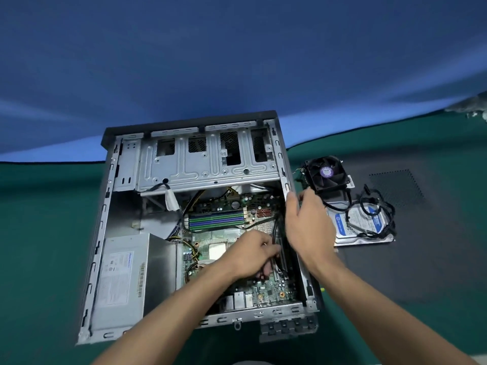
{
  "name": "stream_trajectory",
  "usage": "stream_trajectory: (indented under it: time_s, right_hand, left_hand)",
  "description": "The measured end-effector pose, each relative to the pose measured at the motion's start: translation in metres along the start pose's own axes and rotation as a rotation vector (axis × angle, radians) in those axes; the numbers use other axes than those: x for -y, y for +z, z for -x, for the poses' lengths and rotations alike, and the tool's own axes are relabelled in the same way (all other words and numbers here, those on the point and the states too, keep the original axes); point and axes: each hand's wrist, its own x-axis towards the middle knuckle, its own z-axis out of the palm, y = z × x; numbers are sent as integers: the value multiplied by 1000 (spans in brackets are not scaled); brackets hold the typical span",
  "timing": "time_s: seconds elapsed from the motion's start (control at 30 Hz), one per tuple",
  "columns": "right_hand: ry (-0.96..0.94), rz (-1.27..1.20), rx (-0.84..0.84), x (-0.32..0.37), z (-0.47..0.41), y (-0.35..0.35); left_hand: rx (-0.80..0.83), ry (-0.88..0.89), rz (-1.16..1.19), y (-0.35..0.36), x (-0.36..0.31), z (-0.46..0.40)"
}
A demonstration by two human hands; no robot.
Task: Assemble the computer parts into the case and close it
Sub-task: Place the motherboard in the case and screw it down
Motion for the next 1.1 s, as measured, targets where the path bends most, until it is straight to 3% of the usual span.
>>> stream_trajectory:
  time_s: [0.2,0.43,0.67,0.87,0.97,1.1]
  right_hand:
    - [-20,76,-10,-2,6,0]
    - [-75,116,-70,-2,8,-1]
    - [-161,324,-15,0,26,-4]
    - [-69,574,55,-3,55,3]
    - [-14,603,30,1,60,5]
    - [-20,613,22,1,58,5]
  left_hand:
    - [44,10,108,12,-4,-9]
    - [-138,13,30,7,1,8]
    - [-224,15,-470,-23,17,32]
    - [-379,-8,-500,-38,40,46]
    - [-360,-14,-597,-48,51,51]
    - [-306,25,-970,-62,65,56]
